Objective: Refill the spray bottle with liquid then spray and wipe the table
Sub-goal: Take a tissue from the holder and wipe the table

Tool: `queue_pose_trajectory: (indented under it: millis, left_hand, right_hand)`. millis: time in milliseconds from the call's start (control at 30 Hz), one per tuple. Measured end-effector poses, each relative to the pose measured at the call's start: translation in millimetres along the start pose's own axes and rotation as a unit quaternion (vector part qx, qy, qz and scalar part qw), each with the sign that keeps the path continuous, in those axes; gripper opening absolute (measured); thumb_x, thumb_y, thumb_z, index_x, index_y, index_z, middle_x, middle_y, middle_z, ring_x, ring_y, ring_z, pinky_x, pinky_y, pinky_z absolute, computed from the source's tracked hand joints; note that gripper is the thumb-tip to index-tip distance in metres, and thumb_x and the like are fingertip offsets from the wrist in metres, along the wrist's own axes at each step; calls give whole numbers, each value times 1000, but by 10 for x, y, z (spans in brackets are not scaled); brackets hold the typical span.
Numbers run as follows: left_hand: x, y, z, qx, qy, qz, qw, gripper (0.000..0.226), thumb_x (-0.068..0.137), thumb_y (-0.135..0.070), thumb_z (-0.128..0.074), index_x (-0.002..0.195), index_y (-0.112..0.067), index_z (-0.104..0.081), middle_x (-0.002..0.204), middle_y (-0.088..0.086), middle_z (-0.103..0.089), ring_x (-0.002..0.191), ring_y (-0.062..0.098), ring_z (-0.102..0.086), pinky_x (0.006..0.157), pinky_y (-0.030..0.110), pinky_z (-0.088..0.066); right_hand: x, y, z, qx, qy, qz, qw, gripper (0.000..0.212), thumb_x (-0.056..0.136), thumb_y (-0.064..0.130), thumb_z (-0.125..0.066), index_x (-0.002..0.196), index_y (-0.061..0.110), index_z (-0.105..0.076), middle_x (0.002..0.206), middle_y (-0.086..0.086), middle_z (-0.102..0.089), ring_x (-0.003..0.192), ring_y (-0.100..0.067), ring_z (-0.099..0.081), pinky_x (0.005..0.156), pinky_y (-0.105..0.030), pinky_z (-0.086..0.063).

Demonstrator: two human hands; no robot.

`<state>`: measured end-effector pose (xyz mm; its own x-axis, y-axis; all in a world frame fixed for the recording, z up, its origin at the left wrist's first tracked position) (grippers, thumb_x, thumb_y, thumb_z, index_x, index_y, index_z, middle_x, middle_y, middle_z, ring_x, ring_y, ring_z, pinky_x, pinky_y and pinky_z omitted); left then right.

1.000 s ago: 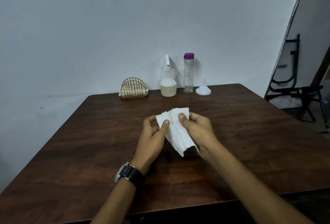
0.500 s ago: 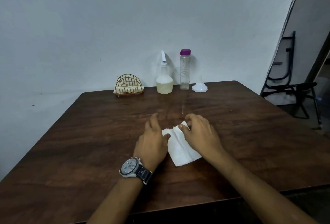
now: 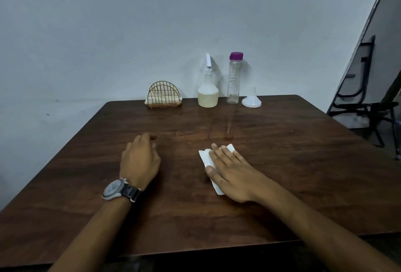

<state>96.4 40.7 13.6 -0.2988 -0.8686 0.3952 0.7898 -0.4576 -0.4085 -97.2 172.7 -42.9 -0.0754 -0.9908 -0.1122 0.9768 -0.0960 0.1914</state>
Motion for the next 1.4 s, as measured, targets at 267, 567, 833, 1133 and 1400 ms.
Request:
queue_pose_trajectory:
  millis: [267,567,833,1133,1400]
  left_hand:
    - [167,229,-32,-134,-60,5,989,27,103,-1,-45,121,-2,-65,96,5,-69,95,31,-68,87,38,-48]
    - [225,145,-54,-145,-70,-38,986,28,103,0,-47,126,-5,-62,95,6,-71,88,24,-64,84,35,-46]
    - [195,39,-115,-139,-36,-63,988,27,105,-7,-45,125,-6,-64,102,8,-71,93,24,-67,83,35,-47]
    - [224,273,-29,-198,-107,22,974,26,108,-13,-42,125,-12,-61,94,0,-71,88,19,-61,81,32,-40]
    - [238,304,-68,-219,-86,34,971,28,109,-21,-41,129,-14,-60,98,0,-72,92,19,-65,81,34,-43]
  right_hand:
    - [521,796,-112,5,11,60,998,66,109,53,-12,166,24,5,173,2,16,159,-21,20,128,-46,13]
    - [1446,703,20,25,-11,21,999,61,108,49,-14,166,31,-5,175,2,9,161,-22,12,128,-46,10]
    - [788,235,59,35,-6,-27,999,63,108,54,-10,166,32,1,173,5,15,159,-18,19,128,-45,13]
    - [1413,805,28,3,1,39,999,61,110,47,-18,166,29,-4,175,0,9,161,-23,11,129,-46,10]
    - [1028,-398,204,16,13,-99,995,65,107,57,-7,165,32,4,173,1,17,159,-19,18,129,-43,11]
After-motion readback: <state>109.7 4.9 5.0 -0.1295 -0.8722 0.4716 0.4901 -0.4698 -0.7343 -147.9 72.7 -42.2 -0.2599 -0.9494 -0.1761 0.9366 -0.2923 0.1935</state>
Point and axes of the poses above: each hand's wrist, its own x-axis towards the middle knuckle, its own z-axis out of the back of the hand, y = z × x, the point moved 9 cm from there along x, towards the middle knuckle
